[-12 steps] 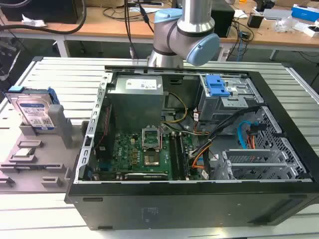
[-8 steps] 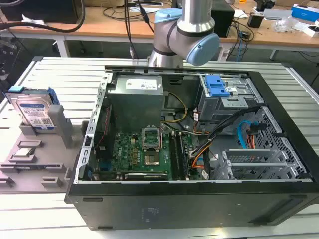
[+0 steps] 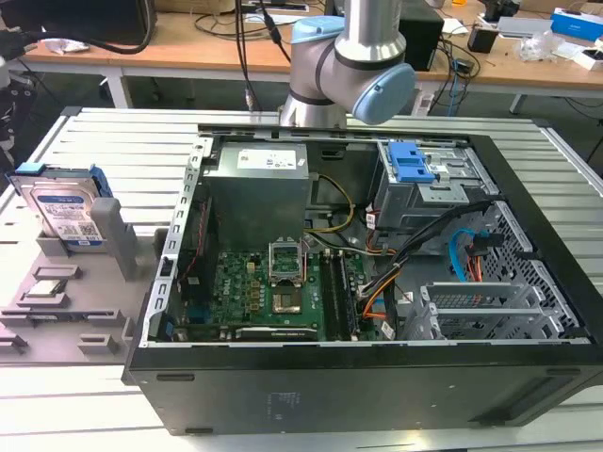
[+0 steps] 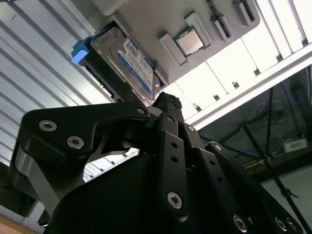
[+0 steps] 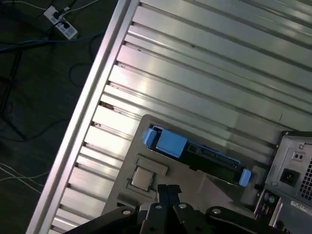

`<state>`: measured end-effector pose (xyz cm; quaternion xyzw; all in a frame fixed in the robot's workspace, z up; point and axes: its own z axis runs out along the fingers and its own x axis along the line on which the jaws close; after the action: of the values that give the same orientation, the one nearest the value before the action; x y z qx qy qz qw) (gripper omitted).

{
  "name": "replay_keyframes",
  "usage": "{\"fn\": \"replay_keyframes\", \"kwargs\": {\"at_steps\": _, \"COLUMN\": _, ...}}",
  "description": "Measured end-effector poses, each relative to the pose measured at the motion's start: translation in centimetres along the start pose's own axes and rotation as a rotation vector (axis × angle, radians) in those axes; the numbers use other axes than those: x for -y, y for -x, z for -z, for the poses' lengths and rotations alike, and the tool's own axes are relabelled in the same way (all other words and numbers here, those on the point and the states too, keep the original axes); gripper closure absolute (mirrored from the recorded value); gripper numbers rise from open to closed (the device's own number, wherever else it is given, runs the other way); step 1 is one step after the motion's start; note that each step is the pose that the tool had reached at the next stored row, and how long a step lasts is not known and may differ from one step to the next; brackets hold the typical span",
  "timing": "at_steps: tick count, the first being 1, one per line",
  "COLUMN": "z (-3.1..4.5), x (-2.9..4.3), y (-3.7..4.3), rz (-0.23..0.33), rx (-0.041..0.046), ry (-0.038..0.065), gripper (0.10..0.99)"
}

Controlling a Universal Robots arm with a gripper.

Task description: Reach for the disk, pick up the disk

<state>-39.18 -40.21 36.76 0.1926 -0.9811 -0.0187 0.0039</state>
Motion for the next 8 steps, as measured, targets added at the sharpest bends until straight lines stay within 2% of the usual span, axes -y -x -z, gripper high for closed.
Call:
{"fn": "replay_keyframes", "kwargs": {"at_steps": 5, "z": 0.0, "x": 0.0, "y": 0.0, "rz": 0.094, "rx": -0.0036, "ry": 0.0, "gripper": 0.98}}
{"fn": "replay_keyframes", "kwargs": {"at_steps": 8, "z": 0.0, "x": 0.0, "y": 0.0, "rz": 0.176, "rx": -0.0068, "ry": 0.0, "gripper": 0.98}}
